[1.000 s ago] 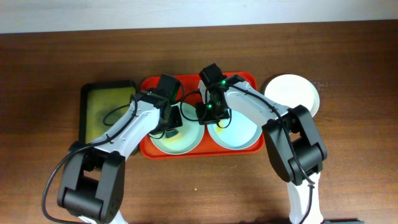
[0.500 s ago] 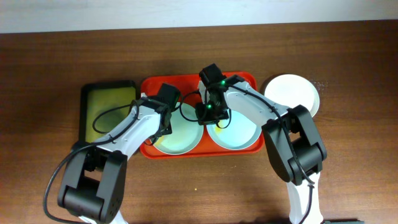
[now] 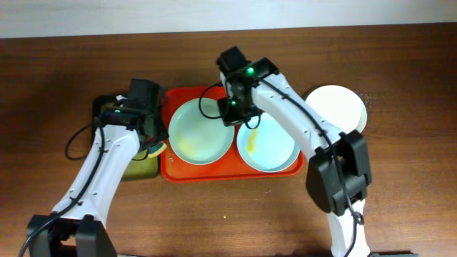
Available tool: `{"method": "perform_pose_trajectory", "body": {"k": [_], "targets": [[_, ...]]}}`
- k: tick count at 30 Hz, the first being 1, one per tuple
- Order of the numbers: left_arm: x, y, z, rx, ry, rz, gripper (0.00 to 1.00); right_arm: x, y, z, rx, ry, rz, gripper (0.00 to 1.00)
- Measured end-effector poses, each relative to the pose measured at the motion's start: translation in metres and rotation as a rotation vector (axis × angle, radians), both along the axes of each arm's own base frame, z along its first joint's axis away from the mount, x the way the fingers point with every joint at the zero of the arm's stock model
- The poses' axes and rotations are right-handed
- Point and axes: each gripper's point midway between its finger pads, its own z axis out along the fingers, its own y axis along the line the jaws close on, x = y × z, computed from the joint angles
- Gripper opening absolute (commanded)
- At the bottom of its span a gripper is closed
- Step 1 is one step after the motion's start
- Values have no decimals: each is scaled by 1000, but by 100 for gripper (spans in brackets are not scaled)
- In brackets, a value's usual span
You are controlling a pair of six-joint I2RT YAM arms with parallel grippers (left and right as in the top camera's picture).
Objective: Clean dirty plates on tray and stack at the side
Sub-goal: 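Lift the blue-green plate with the right gripper and stack it on the white plate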
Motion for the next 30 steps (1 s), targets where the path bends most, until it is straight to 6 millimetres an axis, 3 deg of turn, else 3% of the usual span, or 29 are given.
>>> {"method": "perform_pose_trajectory", "body": {"k": [4,7,13,18,21,25,27,30], "targets": [[-3,26,-2,-25,18,81,0,-11,15,42,-177,-166,21,4],[-5,40,-2,-26,25,121,0,-11,-3,60,-362,-271,21,4],[-6,40,-2,-28,28,122,0,-3,-67,89,-736,-392,12,4],[-6,40,-2,-29,28,122,0,13,-85,119,-928,-544,23,4],[-6,40,-2,-29,27,122,0,14,-74,148,-1066,-692,73,4],[-4,40,-2,-30,21,121,0,-2,-35,193,-1222,-940,145,4],[-4,40,-2,-30,20,121,0,-9,-18,205,-1238,-1028,149,4],[-5,40,-2,-31,21,121,0,-7,-12,210,-1218,-1074,101,4]]}}
